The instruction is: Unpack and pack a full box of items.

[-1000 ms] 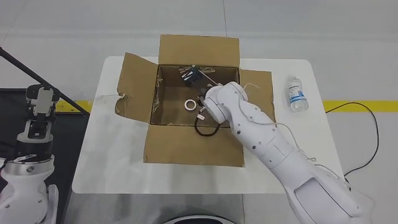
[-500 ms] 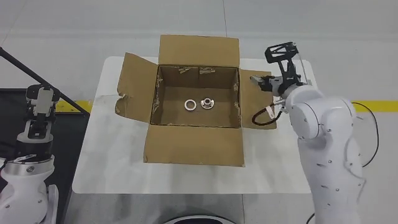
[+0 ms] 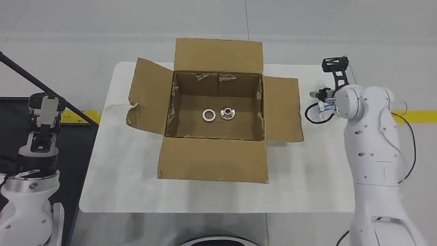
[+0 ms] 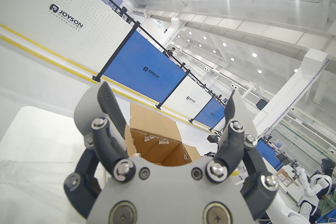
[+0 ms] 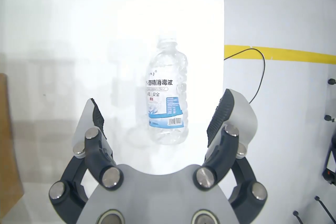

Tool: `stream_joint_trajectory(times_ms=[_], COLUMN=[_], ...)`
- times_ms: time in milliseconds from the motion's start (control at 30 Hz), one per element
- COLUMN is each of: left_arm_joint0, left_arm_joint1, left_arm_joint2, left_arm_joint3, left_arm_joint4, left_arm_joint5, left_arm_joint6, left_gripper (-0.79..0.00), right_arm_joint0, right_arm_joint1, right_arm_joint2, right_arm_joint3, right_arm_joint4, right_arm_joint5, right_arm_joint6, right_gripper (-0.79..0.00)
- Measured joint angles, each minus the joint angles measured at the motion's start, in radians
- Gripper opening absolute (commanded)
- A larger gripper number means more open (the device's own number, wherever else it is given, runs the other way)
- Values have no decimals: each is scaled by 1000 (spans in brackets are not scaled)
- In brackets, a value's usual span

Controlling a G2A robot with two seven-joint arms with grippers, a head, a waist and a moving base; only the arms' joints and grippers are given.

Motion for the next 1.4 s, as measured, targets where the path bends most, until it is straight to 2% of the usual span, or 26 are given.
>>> stream_joint_trajectory(times_ms=[133, 333, 367, 433, 467, 500, 567, 633, 733, 800, 967, 1067, 1167, 1267, 1400], left_arm_joint0=[0, 0, 0, 0, 0, 0, 0, 0, 0, 0, 0, 0, 0, 0, 0], left_arm_joint1=[0, 0, 0, 0, 0, 0, 0, 0, 0, 0, 0, 0, 0, 0, 0], left_arm_joint2=[0, 0, 0, 0, 0, 0, 0, 0, 0, 0, 0, 0, 0, 0, 0], left_arm_joint3=[0, 0, 0, 0, 0, 0, 0, 0, 0, 0, 0, 0, 0, 0, 0], left_arm_joint4=[0, 0, 0, 0, 0, 0, 0, 0, 0, 0, 0, 0, 0, 0, 0], left_arm_joint5=[0, 0, 0, 0, 0, 0, 0, 0, 0, 0, 0, 0, 0, 0, 0], left_arm_joint6=[0, 0, 0, 0, 0, 0, 0, 0, 0, 0, 0, 0, 0, 0, 0], left_gripper=[0, 0, 0, 0, 0, 0, 0, 0, 0, 0, 0, 0, 0, 0, 0], right_arm_joint0=[67, 124, 130, 142, 146, 152, 161, 168, 183, 194, 203, 194, 157, 69, -125], right_arm_joint1=[-2, -1, -1, -1, -1, -2, -3, -3, -4, -4, 1, 8, 19, 32, 41], right_arm_joint2=[-17, -29, -31, -37, -41, -45, -53, -59, -67, -70, -61, -42, 0, 55, 117], right_arm_joint3=[152, 289, 302, 330, 341, 354, 374, 390, 418, 436, 435, 391, 283, 77, -343], right_arm_joint4=[1, 13, 14, 15, 16, 16, 17, 16, 22, 25, 49, 71, 136, 214, 343], right_arm_joint5=[-15, -45, -48, -55, -58, -61, -65, -66, -67, -70, -81, -85, -128, -175, -184], right_arm_joint6=[-8, -34, -35, -36, -35, -34, -33, -33, -35, -41, -62, -75, -86, -80, -55], right_gripper=[0, 0, -43, -200, -280, -394, -465, -477, -637, -785, -785, -785, -785, -785, -785])
